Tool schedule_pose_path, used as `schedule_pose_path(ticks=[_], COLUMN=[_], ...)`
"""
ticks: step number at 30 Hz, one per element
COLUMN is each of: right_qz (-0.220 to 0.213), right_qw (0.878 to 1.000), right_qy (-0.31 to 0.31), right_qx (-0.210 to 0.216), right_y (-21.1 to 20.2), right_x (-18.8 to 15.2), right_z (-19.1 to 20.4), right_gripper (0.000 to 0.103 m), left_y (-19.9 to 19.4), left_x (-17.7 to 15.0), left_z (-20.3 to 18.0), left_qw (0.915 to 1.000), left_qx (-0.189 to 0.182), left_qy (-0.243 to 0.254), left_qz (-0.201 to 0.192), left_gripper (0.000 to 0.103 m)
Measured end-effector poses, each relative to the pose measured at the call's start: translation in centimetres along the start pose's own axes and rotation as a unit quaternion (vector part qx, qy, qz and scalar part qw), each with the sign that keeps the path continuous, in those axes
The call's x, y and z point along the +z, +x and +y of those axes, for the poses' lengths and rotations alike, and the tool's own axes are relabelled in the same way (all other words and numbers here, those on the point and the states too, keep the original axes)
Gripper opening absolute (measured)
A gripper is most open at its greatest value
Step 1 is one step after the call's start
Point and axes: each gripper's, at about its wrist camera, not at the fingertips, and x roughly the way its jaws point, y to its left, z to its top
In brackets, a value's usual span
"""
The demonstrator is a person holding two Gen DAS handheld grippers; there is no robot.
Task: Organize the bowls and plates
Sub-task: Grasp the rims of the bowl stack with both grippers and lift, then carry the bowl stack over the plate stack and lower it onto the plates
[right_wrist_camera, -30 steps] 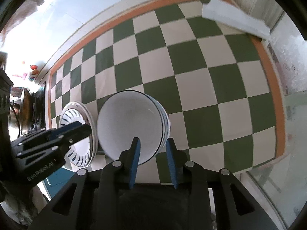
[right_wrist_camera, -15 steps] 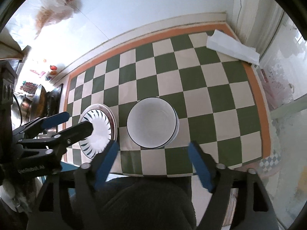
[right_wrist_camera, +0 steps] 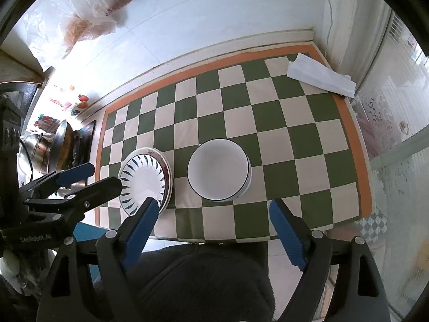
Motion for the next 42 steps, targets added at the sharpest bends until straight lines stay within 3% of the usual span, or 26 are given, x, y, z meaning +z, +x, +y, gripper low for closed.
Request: schedule_pose_path(ticks=[6, 10, 16, 21, 28, 33, 40, 42], right_qz=[0.008, 0.019, 0.029, 0.053, 0.114, 0.133, 0.154, 0.159], right_qw=[1.000, 1.000, 0.998, 0.992, 0.969, 0.960, 0.957, 0.955], right_qy=[0.010, 0.015, 0.047, 0.106, 0.179, 0.194, 0.187, 0.186], right_qx=[0.007, 0.012, 0.018, 0.052, 0.127, 0.151, 0.159, 0.165], right_y=[0.7, 1.9, 5.7, 11.4, 19.7, 22.8, 25.3, 25.7], right_x=[0.0, 0.1, 0.8, 1.6, 1.3, 1.2, 2.1, 2.3], right_z=[-0.5, -1.1, -3.7, -7.5, -10.7, -11.1, -10.6, -10.5], right_gripper=[0.088, 0.090, 0.094, 0.094, 0.094, 0.094, 0.094, 0.094], left_y=[0.7, 1.8, 6.6, 12.4, 18.9, 21.8, 24.8, 25.4], left_x=[0.1, 0.6, 2.0, 3.0, 4.1, 4.6, 4.8, 4.8], left_z=[0.3, 1.0, 3.2, 5.0, 5.7, 5.4, 5.9, 5.8], left_qw=[0.9999, 0.9997, 0.9967, 0.9877, 0.9722, 0.9641, 0.9576, 0.9545], left_qx=[0.005, -0.010, -0.031, -0.063, -0.099, -0.107, -0.087, -0.098], left_qy=[-0.009, -0.022, -0.065, -0.110, -0.142, -0.143, -0.159, -0.158], left_qz=[0.005, 0.005, 0.038, 0.092, 0.157, 0.197, 0.224, 0.233], left_gripper=[0.093, 0.102, 0.102, 0.102, 0.102, 0.101, 0.101, 0.101])
